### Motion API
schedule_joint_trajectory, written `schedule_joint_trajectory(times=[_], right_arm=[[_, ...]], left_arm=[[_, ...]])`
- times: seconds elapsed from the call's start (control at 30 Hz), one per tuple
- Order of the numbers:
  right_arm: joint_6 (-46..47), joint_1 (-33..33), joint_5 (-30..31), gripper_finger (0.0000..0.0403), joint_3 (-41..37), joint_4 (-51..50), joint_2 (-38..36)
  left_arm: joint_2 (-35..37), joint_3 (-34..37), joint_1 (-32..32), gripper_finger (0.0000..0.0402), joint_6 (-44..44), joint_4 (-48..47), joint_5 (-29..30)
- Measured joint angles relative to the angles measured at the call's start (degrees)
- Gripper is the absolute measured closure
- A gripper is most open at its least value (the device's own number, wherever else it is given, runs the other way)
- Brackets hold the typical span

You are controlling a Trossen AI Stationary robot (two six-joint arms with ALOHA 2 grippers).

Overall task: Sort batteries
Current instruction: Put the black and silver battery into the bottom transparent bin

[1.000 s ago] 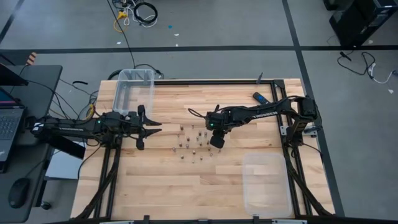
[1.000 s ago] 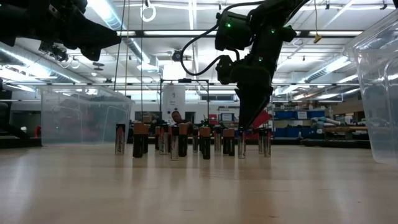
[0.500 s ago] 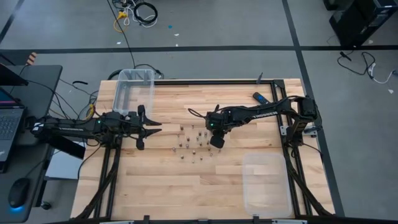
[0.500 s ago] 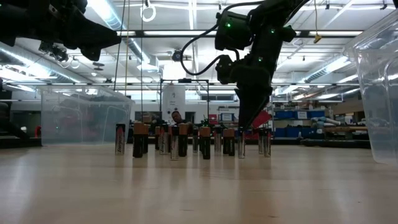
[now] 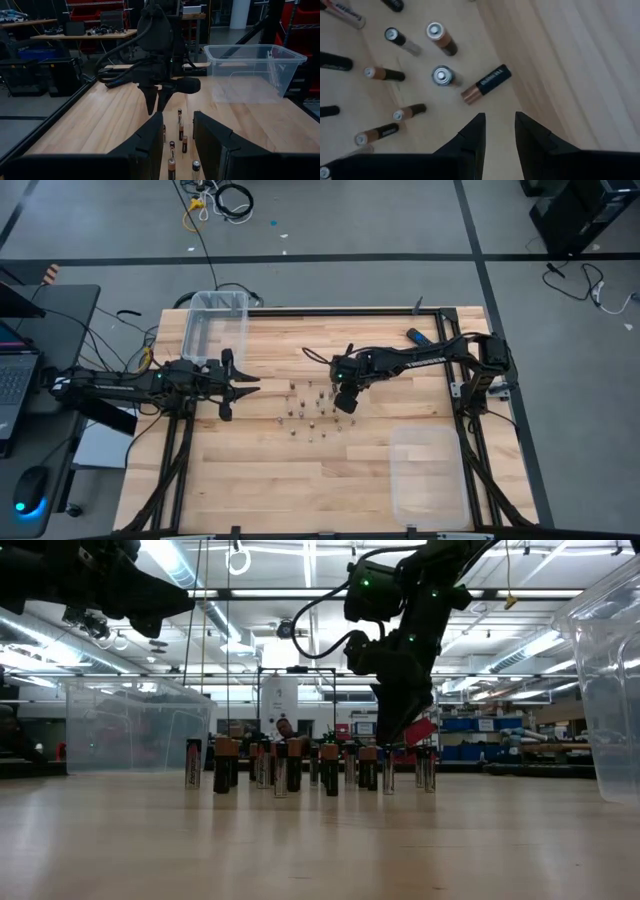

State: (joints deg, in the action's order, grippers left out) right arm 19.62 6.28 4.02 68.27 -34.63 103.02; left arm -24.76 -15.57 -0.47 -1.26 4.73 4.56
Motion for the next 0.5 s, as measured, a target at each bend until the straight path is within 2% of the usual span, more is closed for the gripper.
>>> schedule_joint_trajectory(times=[0.1,0.27,0.5], right_arm=[[3.12,0.34,1.99,0.0312,0.0,0.09,0.0],[10.27,2.73,1.33,0.0312,0.0,3.04,0.0],[12.8,4.39,-0.75,0.0312,0.0,7.87,0.0]], left_arm=[[-0.01,0.0,-0.02,0.0295,0.0,0.02,0.0],[0.0,0.0,-0.02,0.0295,0.0,0.02,0.65],[-0.01,0.0,0.0,0.0295,-0.01,0.03,1.38]])
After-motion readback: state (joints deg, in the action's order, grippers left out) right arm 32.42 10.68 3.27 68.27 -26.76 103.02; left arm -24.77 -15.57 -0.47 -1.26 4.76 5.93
